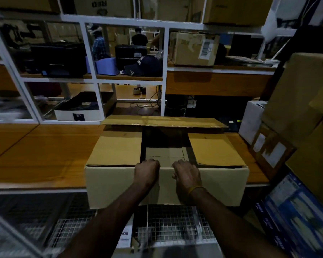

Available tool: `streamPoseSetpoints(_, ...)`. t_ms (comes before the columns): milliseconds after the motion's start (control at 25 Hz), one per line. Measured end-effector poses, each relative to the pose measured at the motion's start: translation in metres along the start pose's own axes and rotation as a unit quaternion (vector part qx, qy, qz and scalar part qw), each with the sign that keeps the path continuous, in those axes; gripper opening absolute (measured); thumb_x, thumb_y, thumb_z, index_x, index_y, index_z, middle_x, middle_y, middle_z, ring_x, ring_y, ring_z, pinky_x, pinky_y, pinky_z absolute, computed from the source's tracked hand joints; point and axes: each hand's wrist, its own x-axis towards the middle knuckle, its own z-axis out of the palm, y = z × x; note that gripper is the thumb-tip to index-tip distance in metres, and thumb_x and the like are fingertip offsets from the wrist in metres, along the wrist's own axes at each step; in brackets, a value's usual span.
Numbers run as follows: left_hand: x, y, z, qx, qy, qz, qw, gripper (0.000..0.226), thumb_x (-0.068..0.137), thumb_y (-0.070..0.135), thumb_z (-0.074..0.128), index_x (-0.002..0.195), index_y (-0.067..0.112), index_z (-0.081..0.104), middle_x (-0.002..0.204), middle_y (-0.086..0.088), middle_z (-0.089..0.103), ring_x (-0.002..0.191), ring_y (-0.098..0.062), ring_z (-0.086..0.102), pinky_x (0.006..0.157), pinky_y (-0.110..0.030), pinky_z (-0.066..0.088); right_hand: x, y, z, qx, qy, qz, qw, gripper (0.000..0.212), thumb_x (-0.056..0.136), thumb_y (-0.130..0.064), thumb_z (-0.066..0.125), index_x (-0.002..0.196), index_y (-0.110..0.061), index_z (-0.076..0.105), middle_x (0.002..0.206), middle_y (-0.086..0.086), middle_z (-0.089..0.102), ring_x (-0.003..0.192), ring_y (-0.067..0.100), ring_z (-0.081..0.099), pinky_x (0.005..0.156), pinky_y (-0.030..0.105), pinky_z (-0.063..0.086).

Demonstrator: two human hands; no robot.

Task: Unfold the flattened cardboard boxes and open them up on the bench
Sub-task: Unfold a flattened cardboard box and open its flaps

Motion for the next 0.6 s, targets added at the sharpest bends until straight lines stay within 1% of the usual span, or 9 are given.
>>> streamPoseSetpoints(80,-0.022,-0.002,-0.006,0.003,0.0,-0.002,1.0,0.016,0.089,0.016,0.054,0.095,0.021,0.067,0.096,0.0,0.066,0.086,-0.022,0.065,0.059,-0.028,0.038,-0.019,-0.009,-0.002,0.012,0.005,-0.004,1.0,0.021,0.088,-0.018,0.061,0.107,-0.026,0.059,0.106,-0.003,0.059,0.1,0.023,0.054,0.075,0.035,0.034)
streamPoseSetpoints(280,-0.067,-0.006,-0.014,0.008,0.002,-0.007,1.0,0.014,0.088,0.018,0.058,0.094,0.023,0.069,0.094,0.004,0.066,0.083,-0.017,0.065,0.056,-0.026,0.036,-0.059,-0.023,-0.004,0.035,0.021,-0.023,0.999,0.019,0.087,-0.021,0.064,0.103,-0.029,0.058,0.099,-0.008,0.058,0.092,0.017,0.053,0.076,0.036,0.04)
streamPoseSetpoints(400,-0.082,-0.005,-0.017,-0.006,0.012,0.003,1.0,0.015,0.087,0.017,0.06,0.096,0.024,0.07,0.094,0.005,0.067,0.083,-0.016,0.065,0.057,-0.026,0.038,-0.072,-0.022,-0.005,0.055,0.017,-0.029,0.998,0.019,0.088,-0.026,0.065,0.105,-0.03,0.059,0.101,-0.009,0.058,0.092,0.015,0.053,0.077,0.034,0.04)
streamPoseSetpoints(480,-0.085,-0.007,-0.021,-0.03,0.001,0.015,0.999,0.02,0.086,0.018,0.063,0.102,0.027,0.069,0.099,0.006,0.066,0.089,-0.016,0.064,0.062,-0.028,0.041,-0.076,-0.017,-0.006,0.071,0.012,-0.035,0.997,0.018,0.09,-0.035,0.061,0.108,-0.032,0.06,0.103,-0.009,0.058,0.093,0.014,0.051,0.079,0.033,0.041)
streamPoseSetpoints(520,-0.084,-0.01,-0.022,-0.048,-0.013,0.023,0.999,0.023,0.084,0.02,0.066,0.105,0.029,0.069,0.101,0.007,0.066,0.091,-0.016,0.062,0.063,-0.028,0.041,-0.077,-0.014,-0.007,0.091,0.017,-0.035,0.995,0.017,0.092,-0.039,0.057,0.107,-0.033,0.061,0.103,-0.01,0.058,0.093,0.012,0.051,0.08,0.033,0.042)
streamPoseSetpoints(600,-0.081,-0.019,-0.023,-0.1,-0.041,0.039,0.993,0.029,0.081,0.026,0.073,0.109,0.031,0.07,0.103,0.007,0.064,0.094,-0.015,0.058,0.065,-0.028,0.04,-0.076,-0.01,-0.007,0.126,0.031,-0.019,0.991,0.022,0.097,-0.043,0.046,0.106,-0.033,0.063,0.102,-0.011,0.058,0.093,0.01,0.052,0.083,0.032,0.044)
